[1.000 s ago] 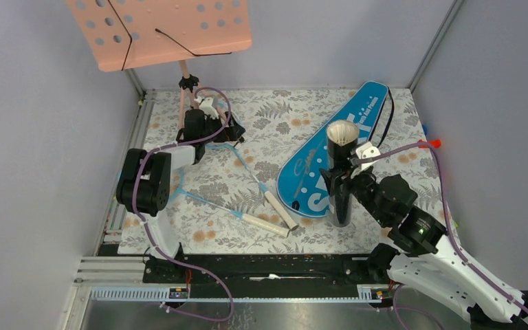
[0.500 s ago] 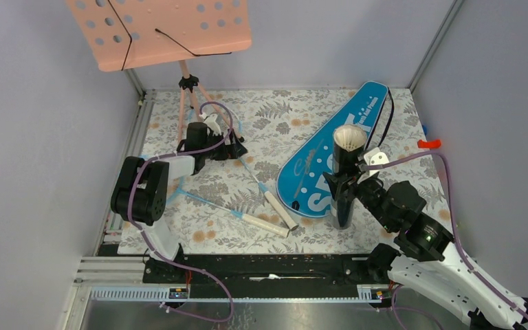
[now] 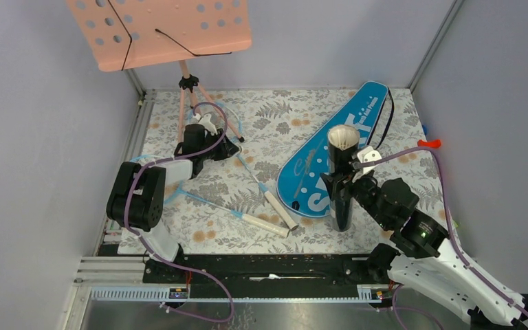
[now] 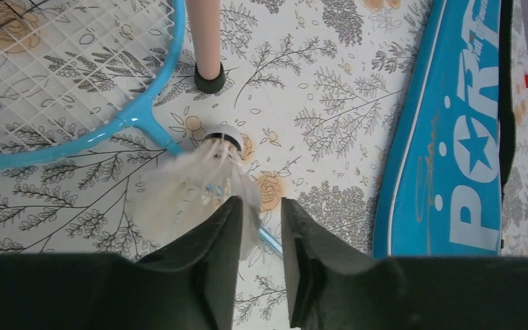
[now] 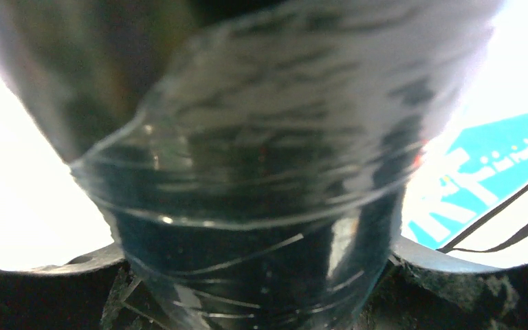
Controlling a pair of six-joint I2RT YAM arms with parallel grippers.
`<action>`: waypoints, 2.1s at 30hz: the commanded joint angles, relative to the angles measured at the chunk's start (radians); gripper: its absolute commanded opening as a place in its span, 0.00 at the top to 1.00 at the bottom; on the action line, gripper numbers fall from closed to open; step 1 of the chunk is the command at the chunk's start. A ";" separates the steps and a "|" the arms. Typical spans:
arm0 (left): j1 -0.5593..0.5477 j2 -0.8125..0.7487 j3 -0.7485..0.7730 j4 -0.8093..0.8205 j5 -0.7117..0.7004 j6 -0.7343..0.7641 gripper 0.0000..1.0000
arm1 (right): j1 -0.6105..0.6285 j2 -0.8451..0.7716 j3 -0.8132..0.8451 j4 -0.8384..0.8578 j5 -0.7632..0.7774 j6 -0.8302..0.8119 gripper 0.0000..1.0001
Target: Pack up the badminton gear
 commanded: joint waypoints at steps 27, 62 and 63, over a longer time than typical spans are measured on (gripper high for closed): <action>-0.438 -0.996 0.007 -0.482 0.083 0.451 1.00 | -0.006 0.211 0.085 -0.071 -0.221 -0.723 0.73; -0.544 -1.145 0.044 -0.498 -0.071 0.434 1.00 | -0.012 0.439 0.218 -0.216 -0.233 -0.741 0.77; -0.543 -1.142 0.044 -0.496 -0.066 0.431 1.00 | -0.013 0.437 0.220 -0.214 -0.239 -0.738 0.77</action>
